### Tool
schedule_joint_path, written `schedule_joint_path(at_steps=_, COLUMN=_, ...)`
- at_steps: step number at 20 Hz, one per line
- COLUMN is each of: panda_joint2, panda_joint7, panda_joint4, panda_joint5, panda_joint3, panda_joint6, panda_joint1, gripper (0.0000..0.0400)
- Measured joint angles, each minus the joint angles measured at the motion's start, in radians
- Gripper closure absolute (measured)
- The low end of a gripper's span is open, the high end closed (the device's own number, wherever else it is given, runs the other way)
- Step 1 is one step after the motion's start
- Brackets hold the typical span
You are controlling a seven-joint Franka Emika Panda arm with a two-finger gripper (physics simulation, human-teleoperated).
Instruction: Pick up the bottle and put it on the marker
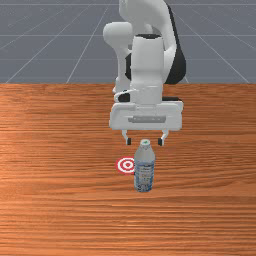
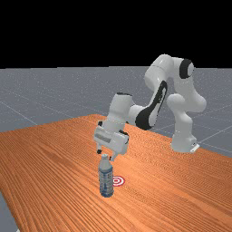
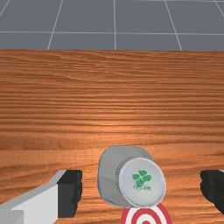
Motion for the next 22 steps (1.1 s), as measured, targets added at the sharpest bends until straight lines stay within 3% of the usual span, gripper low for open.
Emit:
schedule_joint_path(at_steps=1, panda_joint2=0.003, panda_joint7=-0.001, panda_joint4=-0.002, panda_joint5=0.001, panda_joint3=0.001, panda_joint6=0.000, panda_joint1=-0.001, gripper=0.0000)
schedule_joint_path(at_steps=2, panda_joint2=0.004, panda_joint7=0.000, panda_joint4=-0.003, panda_joint5=0.002, panda_joint3=0.002, panda_joint6=0.000, panda_joint1=-0.002, gripper=0.0131)
schedule_joint_path(at_steps=3, panda_joint2=0.005, panda_joint7=0.000, panda_joint4=-0.005, panda_joint5=0.004, panda_joint3=0.002, panda_joint6=0.000, panda_joint1=-0.002, gripper=0.0218)
schedule_joint_path(at_steps=8, panda_joint2=-0.080, panda_joint7=0.009, panda_joint4=-0.041, panda_joint5=-0.012, panda_joint3=-0.019, panda_joint6=-0.002, panda_joint1=0.005, gripper=0.0225)
schedule_joint_path(at_steps=13, panda_joint2=-0.214, panda_joint7=0.024, panda_joint4=-0.217, panda_joint5=-0.053, panda_joint3=-0.047, panda_joint6=0.004, panda_joint1=0.024, gripper=0.0225)
schedule_joint_path(at_steps=21, panda_joint2=-0.215, panda_joint7=0.016, panda_joint4=-0.311, panda_joint5=-0.050, panda_joint3=-0.056, panda_joint6=0.061, panda_joint1=0.007, gripper=0.0225)
schedule_joint_path(at_steps=22, panda_joint2=-0.214, panda_joint7=0.017, panda_joint4=-0.312, panda_joint5=-0.050, panda_joint3=-0.055, panda_joint6=0.062, panda_joint1=0.008, gripper=0.0137)
